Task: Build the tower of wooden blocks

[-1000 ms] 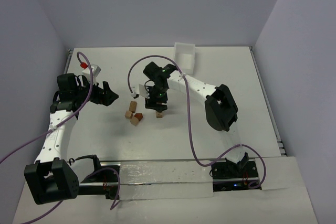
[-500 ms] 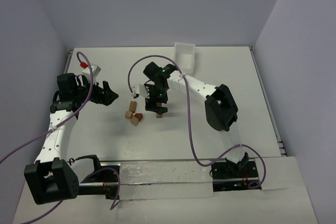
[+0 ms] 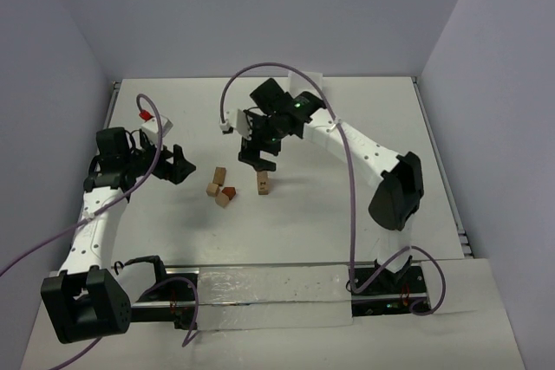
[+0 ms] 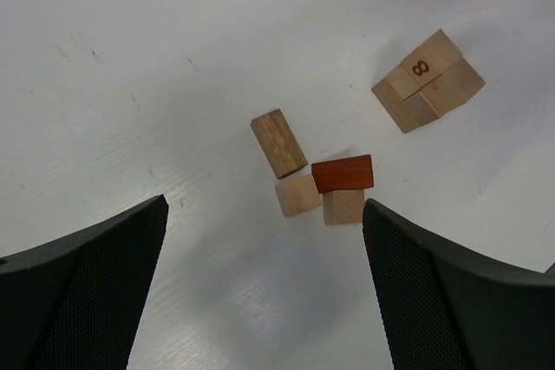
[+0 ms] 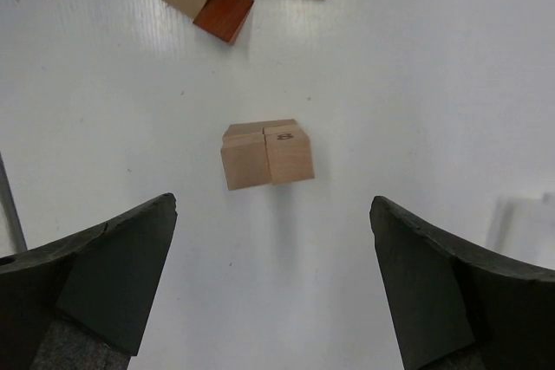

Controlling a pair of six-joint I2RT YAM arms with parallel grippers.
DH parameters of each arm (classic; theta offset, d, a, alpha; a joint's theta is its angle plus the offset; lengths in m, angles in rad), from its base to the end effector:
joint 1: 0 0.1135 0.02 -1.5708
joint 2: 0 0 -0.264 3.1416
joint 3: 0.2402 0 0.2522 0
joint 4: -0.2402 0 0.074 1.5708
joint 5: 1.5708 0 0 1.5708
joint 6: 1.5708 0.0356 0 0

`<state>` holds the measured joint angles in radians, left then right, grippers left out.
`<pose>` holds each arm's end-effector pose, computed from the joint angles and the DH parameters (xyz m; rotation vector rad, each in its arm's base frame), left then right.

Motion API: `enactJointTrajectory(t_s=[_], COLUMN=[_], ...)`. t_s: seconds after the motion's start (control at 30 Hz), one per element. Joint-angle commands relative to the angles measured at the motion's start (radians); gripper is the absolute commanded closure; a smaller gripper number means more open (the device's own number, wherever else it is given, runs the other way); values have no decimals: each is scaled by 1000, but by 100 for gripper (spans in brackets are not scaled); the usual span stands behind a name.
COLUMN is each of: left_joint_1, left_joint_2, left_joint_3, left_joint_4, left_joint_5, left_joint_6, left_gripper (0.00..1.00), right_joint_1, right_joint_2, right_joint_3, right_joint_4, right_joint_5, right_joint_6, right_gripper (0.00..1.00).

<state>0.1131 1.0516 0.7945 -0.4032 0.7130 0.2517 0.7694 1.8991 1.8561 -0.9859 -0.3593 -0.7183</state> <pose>0.2221 0.0018 0.2765 0.5198 2.0388 -0.5743 0.2842 0.2927 0.3209 -1.8352 1.8030 0.4847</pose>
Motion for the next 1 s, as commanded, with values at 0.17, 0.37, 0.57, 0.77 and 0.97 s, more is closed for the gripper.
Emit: enactJointTrajectory(t_s=[0.17,0.37,0.57,0.77,0.97], left_joint_1=[-13,-173,-270,-273,-279], left_joint_2=[73,131,245,364,416], left_joint_3=[-2,-14,15,72,89], left_joint_4=[-112,-80,-46,-43,-46], left_joint_5=[-18,-126,-202,-217,-188], left_joint_6=[178,120,54,15,1], left_gripper=[19,32,38,45,46], right_joint_1=[-117,-245,-346,-365,-368], right_joint_2=[-233,-356,-526,-636,-654], right_joint_3=[-46,-192,-444,-567,-614], right_joint_4=[146,234,337,405,443], right_joint_5=[-88,-119,-122,-113,-128], right_joint_6=[200,347,411,445,470], right_gripper=[0,0,0,0,0])
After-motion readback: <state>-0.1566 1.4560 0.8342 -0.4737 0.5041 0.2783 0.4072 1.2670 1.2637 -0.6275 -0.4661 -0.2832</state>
